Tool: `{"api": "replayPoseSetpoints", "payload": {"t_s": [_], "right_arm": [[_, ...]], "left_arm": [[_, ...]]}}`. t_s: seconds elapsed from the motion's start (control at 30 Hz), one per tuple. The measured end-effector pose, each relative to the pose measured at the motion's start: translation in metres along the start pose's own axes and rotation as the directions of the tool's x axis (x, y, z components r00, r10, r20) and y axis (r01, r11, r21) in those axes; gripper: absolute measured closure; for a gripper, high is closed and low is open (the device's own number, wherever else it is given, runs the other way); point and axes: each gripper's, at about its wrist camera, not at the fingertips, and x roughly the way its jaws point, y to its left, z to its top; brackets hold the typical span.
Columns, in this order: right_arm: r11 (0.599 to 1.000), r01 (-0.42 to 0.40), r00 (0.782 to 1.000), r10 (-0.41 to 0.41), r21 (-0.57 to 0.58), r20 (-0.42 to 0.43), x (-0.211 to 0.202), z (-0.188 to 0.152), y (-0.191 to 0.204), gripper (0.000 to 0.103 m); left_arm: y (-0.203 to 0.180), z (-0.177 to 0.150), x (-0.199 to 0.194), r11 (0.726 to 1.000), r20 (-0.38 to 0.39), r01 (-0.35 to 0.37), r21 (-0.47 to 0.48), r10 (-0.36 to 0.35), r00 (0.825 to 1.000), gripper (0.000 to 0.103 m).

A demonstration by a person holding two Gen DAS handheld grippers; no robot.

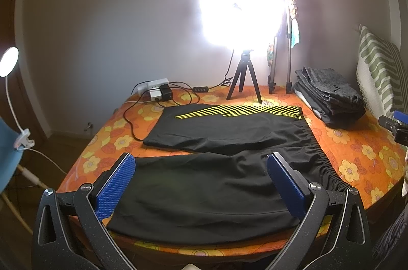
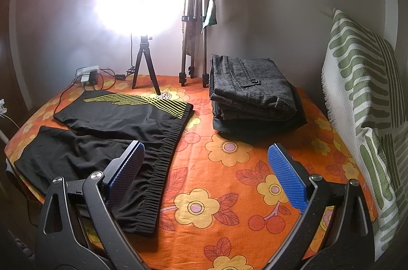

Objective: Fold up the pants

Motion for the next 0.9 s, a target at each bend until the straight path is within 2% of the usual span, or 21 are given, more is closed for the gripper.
{"api": "replayPoseSetpoints", "payload": {"t_s": [0.3, 0.63, 0.83, 0.9], "right_arm": [[1.0, -0.013, 1.0, 0.013, -0.006, 0.002, -0.001, -0.002, -0.001, 0.007], [0.999, -0.032, 0.999, 0.033, -0.026, 0.007, -0.002, -0.006, 0.005, 0.007], [0.99, -0.117, 0.993, 0.117, -0.078, -0.011, -0.001, -0.011, 0.018, 0.014], [0.982, -0.162, 0.987, 0.16, -0.097, -0.028, 0.001, -0.015, 0.025, 0.017]], "left_arm": [[0.003, -0.005, 0.002, 1.0, -0.013, 0.008, -0.007, -0.009, 1.0, 0.0], [0.007, -0.007, 0.004, 0.998, -0.003, 0.054, -0.024, -0.054, 0.999, 0.0], [0.018, -0.014, 0.008, 0.992, -0.018, 0.112, -0.062, -0.114, 0.993, 0.001], [0.022, -0.016, 0.009, 0.991, -0.026, 0.119, -0.068, -0.121, 0.992, 0.004]]}}
